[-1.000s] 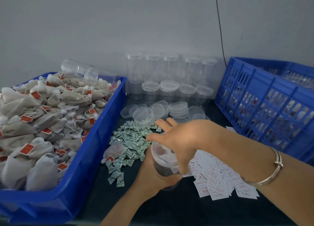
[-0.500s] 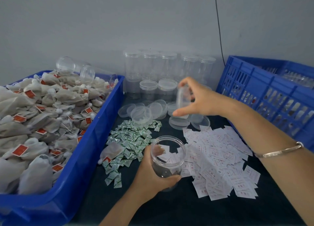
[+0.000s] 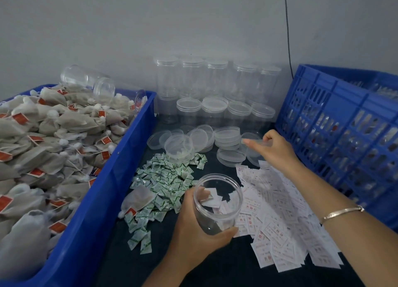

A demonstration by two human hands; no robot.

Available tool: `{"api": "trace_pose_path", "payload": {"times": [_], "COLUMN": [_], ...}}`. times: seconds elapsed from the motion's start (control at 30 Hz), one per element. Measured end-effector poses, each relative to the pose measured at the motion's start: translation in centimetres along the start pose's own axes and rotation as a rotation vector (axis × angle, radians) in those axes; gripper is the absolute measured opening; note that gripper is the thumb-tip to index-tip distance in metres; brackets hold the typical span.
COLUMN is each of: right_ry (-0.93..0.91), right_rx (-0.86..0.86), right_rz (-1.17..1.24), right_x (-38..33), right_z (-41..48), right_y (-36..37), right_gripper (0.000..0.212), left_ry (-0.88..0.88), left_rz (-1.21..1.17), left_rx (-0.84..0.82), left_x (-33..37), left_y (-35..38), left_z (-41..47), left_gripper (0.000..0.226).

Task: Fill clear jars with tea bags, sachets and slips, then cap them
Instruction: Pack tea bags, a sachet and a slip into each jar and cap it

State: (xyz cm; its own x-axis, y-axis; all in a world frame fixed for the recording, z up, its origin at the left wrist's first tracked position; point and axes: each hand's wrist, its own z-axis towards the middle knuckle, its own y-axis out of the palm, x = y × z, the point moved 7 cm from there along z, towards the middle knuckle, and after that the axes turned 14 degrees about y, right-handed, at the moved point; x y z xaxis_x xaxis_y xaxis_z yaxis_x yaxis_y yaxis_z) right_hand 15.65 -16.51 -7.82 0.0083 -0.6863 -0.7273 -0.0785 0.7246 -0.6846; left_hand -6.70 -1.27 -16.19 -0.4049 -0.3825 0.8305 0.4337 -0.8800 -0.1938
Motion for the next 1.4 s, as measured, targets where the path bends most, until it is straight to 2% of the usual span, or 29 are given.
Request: {"api": "trace_pose_path", "payload": {"times": [0.2, 0.37, 0.5, 0.6, 0.77, 0.87, 1.03, 1.1, 1.2, 1.3, 1.33, 1.4], "right_ry": [-0.153, -0.151, -0.064, -0.044, -0.087, -0.088, -0.071, -0.095, -0.159, -0.246, -0.257, -0.272], "right_rx": [0.069, 0.047, 0.045, 0.044, 0.046, -0.069, -0.259, -0.299, -0.376, -0.326, -0.298, -0.276], "right_rz": [-0.048, -0.048, -0.081, -0.101, 0.252, 0.506, 0.654, 0.717, 0.698, 0.652, 0.652, 0.641], "right_x": [-4.6, -6.5, -6.5, -6.2, -4.9, -2.3, 0.5, 0.8, 0.7, 1.2, 1.6, 2.1], "right_z": [1.8, 4.2, 5.9, 6.1, 1.8, -3.8, -12.4, -14.4, -17.1, -18.3, -18.4, -18.7], "right_y": [2.5, 5.8, 7.7, 7.8, 4.8, 4.1, 5.7, 6.3, 7.8, 8.5, 8.7, 9.5], "right_gripper": [0.044, 0.071, 0.094, 0.098, 0.078, 0.058, 0.071, 0.082, 0.089, 0.094, 0.097, 0.098], "left_ry": [0.031, 0.019, 0.003, -0.02, 0.028, 0.039, 0.029, 0.004, -0.072, -0.09, -0.072, -0.022], "left_rz": [-0.02, 0.003, 0.01, -0.002, 0.032, 0.054, 0.082, 0.081, 0.041, 0.125, 0.249, 0.69], "left_rx": [0.005, -0.014, -0.024, -0.023, -0.004, 0.001, 0.018, 0.022, -0.003, -0.187, -0.321, -0.573], "left_x": [-0.4, -0.9, -0.8, -0.9, -0.5, -0.1, 0.2, 0.4, 0.2, 1.4, 2.2, 3.5], "left_y": [0.2, 0.3, 0.4, 0.5, 0.3, 0.1, 0.0, -0.1, 0.1, -0.5, -0.9, -3.2], "left_z": [0.1, -0.1, -0.1, 0.0, -0.1, 0.0, 0.0, 0.0, -0.1, 0.3, 0.5, 1.2], "left_gripper": [0.092, 0.099, 0.093, 0.09, 0.092, 0.089, 0.083, 0.082, 0.083, 0.092, 0.098, 0.099]}}
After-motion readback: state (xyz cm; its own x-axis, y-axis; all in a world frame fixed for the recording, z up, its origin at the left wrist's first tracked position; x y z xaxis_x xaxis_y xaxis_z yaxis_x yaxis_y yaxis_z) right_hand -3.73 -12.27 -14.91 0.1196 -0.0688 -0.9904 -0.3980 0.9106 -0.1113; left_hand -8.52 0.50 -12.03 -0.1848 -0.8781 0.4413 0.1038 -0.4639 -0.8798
